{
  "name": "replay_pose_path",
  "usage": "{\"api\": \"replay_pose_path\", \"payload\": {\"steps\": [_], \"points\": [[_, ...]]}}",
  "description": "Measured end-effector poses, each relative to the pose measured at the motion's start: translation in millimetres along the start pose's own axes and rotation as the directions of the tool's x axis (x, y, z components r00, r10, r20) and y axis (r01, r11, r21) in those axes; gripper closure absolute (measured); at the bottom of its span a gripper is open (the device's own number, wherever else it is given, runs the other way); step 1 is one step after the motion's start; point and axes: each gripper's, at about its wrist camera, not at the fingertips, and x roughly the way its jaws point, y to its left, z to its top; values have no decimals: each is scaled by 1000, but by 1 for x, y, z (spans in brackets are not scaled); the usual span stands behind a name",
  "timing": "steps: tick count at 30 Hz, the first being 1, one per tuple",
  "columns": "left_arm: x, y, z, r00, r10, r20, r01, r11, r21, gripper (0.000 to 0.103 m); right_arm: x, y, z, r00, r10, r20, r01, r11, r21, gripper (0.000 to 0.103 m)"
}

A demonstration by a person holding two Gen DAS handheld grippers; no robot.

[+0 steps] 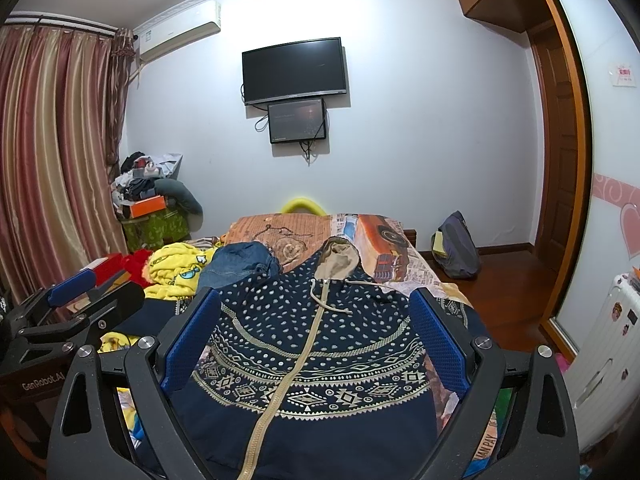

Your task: Fold large clothes

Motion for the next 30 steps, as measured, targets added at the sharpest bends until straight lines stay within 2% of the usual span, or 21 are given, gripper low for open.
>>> {"api": "replay_pose_path", "payload": {"steps": [11,21,24,30], "points": [[9,3,-1,1000,-4,-19,4,1000,-9,0,10,2,-1,1000,3,-23,-3,1000,-3,9],[46,26,1,997,19,-71,-22,999,-39,0,50,-1,4,995,4,-97,-5,1000,-10,9],[67,41,3,994,39,-99,-46,997,-63,0,71,-2,5,992,5,-128,-6,1000,-11,9],[117,86,2,976,144,-166,-164,980,-113,0,121,-10,11,983,1,-186,-5,1000,-18,9]]}}
